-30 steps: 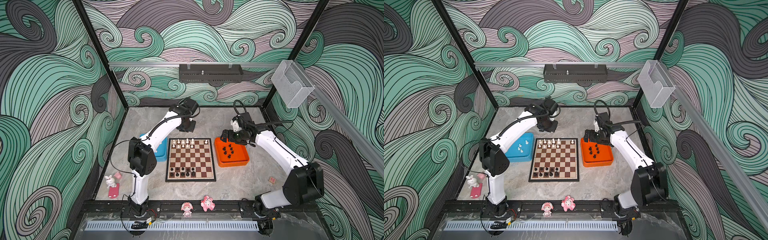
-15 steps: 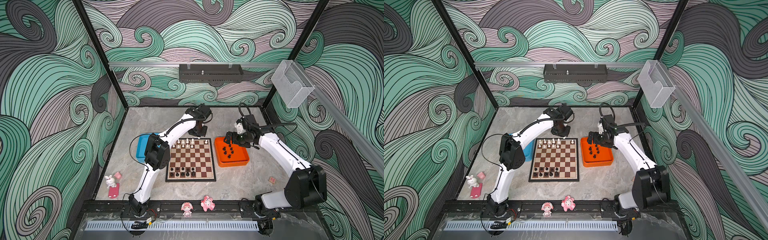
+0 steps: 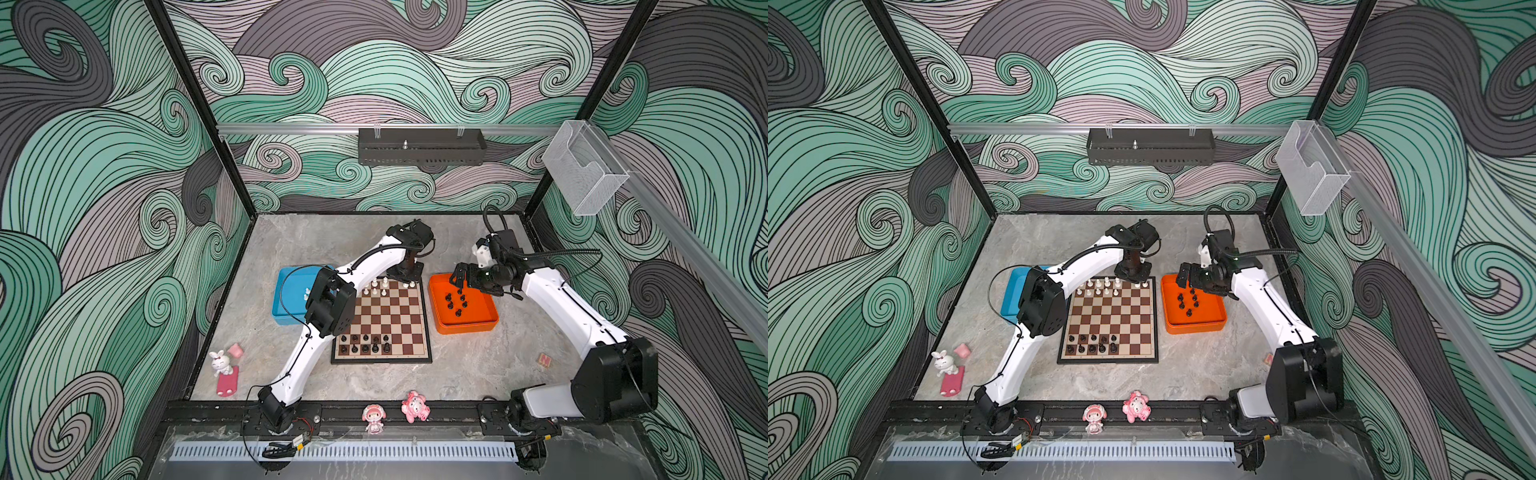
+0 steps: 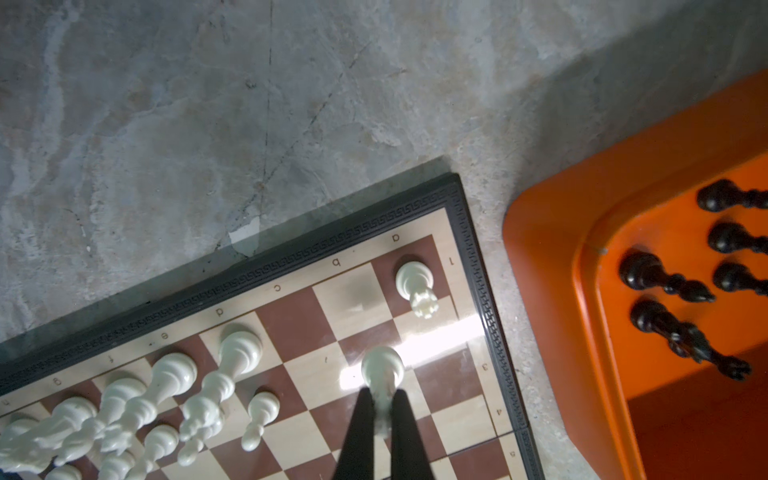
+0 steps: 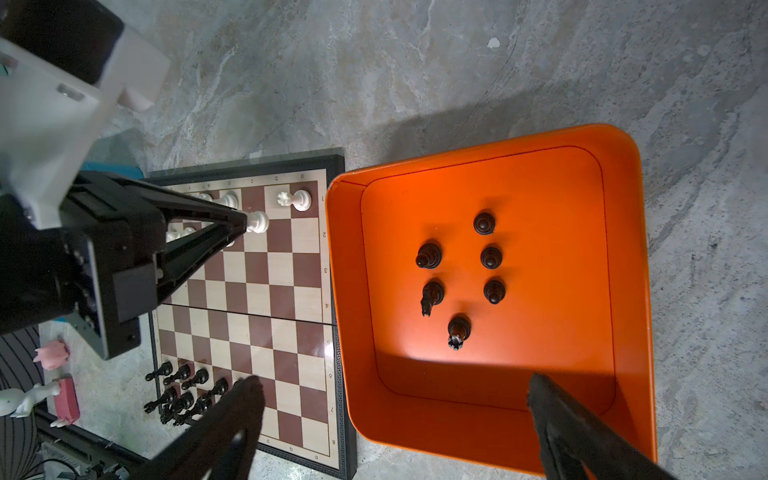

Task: Set up the chess pieces on the board
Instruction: 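Lower the white pawn onto a far-row square with the left gripper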

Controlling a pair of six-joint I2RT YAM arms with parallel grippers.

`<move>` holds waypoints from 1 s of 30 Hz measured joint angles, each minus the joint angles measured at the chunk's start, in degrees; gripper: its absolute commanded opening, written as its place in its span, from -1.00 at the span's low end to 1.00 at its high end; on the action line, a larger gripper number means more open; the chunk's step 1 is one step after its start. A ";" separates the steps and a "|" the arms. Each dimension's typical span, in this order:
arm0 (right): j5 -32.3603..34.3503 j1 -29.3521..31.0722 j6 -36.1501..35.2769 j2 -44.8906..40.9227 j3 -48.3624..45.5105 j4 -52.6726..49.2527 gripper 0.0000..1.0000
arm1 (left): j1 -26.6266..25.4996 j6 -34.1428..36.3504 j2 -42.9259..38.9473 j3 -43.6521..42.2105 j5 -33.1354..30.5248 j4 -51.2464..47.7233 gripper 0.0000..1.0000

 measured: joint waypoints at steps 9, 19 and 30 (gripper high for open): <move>-1.09 -0.48 0.00 -0.04 -0.55 0.20 0.98 | 0.00 0.13 0.63 0.46 -1.53 1.27 -0.97; -1.27 -1.27 0.00 -0.04 -0.57 0.39 0.98 | 0.00 0.70 2.25 0.52 -3.04 2.12 -0.97; -2.10 -1.31 0.02 -0.04 -0.57 0.44 0.98 | 0.00 0.70 2.38 0.55 -4.31 2.16 -0.96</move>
